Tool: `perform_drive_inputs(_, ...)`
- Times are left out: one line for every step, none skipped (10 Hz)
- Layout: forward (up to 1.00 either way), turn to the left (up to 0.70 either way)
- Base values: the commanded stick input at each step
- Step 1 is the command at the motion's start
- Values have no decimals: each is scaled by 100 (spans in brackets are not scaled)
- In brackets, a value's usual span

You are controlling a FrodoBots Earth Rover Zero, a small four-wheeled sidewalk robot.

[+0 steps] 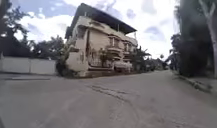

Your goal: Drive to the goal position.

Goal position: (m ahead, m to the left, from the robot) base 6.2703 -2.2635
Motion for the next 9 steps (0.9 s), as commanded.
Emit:
perform_drive_inputs(50, -50)
perform_drive_inputs(50, -50)
perform_drive_inputs(50, -50)
perform_drive_inputs(50, -50)
perform_drive_inputs(50, -50)
perform_drive_inputs(50, -50)
perform_drive_inputs(50, -50)
perform_drive_inputs(50, -50)
perform_drive_inputs(50, -50)
